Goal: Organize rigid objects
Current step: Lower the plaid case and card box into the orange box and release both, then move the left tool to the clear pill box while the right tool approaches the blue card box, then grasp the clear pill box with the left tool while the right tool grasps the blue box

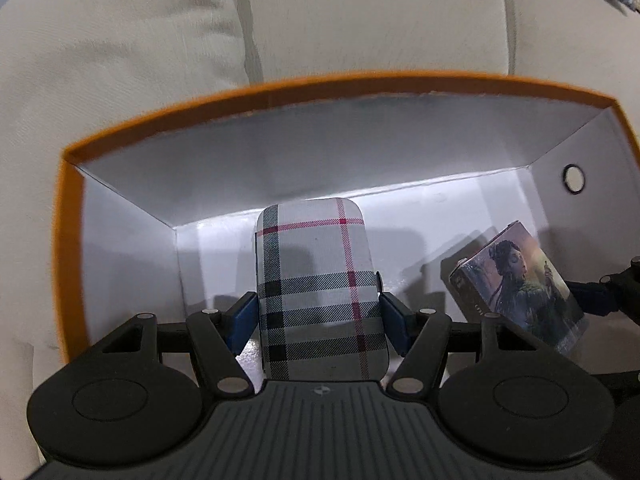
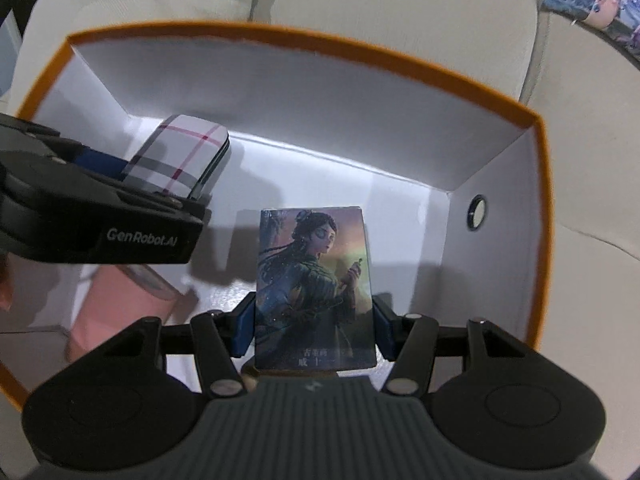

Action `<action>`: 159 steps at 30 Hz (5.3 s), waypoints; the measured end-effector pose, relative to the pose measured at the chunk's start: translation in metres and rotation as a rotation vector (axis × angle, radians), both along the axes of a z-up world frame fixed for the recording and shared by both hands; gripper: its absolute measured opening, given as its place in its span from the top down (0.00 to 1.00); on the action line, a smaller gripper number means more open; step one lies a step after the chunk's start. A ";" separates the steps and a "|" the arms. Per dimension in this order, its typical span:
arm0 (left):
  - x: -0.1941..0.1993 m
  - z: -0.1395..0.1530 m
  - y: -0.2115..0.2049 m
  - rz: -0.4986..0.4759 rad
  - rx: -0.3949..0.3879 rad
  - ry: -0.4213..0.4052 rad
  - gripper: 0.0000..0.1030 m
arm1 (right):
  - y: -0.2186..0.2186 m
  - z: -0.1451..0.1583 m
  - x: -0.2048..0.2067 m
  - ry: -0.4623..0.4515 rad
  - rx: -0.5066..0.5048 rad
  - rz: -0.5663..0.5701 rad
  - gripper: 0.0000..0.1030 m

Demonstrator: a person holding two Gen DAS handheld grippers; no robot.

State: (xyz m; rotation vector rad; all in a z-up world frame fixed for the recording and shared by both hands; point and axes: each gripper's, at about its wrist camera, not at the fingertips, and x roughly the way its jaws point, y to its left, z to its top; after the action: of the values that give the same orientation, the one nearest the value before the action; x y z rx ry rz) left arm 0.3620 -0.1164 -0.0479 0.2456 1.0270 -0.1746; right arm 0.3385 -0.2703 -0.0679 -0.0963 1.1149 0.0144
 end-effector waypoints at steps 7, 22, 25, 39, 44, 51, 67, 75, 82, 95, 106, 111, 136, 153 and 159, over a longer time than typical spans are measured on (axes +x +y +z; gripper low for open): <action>0.009 -0.011 0.003 0.010 0.013 0.025 0.28 | 0.000 -0.011 0.001 0.031 -0.010 -0.002 0.43; 0.009 0.006 -0.002 0.001 -0.023 0.025 0.19 | -0.004 -0.002 0.004 0.009 0.008 -0.005 0.42; 0.001 0.012 -0.005 -0.015 -0.013 0.015 0.18 | -0.003 0.007 -0.001 0.002 0.011 -0.005 0.42; -0.093 0.088 0.009 -0.102 -0.062 -0.088 0.14 | -0.004 0.093 -0.094 -0.114 0.055 0.039 0.36; -0.154 0.102 0.020 -0.115 -0.135 -0.089 0.13 | -0.005 0.115 -0.163 -0.175 0.049 0.004 0.27; -0.208 0.070 0.025 -0.080 -0.246 -0.057 0.12 | -0.001 0.093 -0.263 -0.192 0.038 -0.085 0.26; -0.156 -0.025 0.009 0.090 -0.287 0.061 0.14 | -0.008 0.052 -0.306 -0.157 0.143 -0.192 0.23; -0.145 -0.045 0.012 0.117 -0.290 0.080 0.20 | -0.015 0.029 -0.282 -0.127 0.132 -0.237 0.19; -0.142 -0.053 0.009 0.114 -0.277 0.076 0.18 | -0.021 0.007 -0.243 -0.139 0.186 -0.394 0.19; -0.144 -0.052 0.010 0.096 -0.266 0.067 0.16 | -0.036 -0.039 -0.264 -0.038 0.199 -0.499 0.20; -0.140 -0.054 0.008 0.135 -0.269 0.089 0.11 | -0.030 -0.042 -0.257 -0.090 0.273 -0.689 0.20; -0.141 -0.053 0.010 0.125 -0.260 0.083 0.11 | -0.012 -0.049 -0.245 -0.067 0.189 -0.621 0.15; -0.141 -0.056 0.007 0.084 -0.207 0.074 0.50 | -0.024 -0.049 -0.268 -0.099 0.088 -0.469 0.44; -0.208 -0.050 0.034 0.029 -0.139 0.045 0.50 | -0.008 -0.042 -0.288 -0.117 0.110 -0.419 0.55; -0.237 -0.045 0.047 0.023 -0.130 0.044 0.50 | 0.004 -0.039 -0.297 -0.131 0.103 -0.381 0.55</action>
State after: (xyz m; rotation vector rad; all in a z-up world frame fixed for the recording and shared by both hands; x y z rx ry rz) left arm 0.1249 -0.0698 -0.0934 0.1119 1.0577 -0.2255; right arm 0.0417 -0.2663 -0.1072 0.2060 0.9855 -0.2710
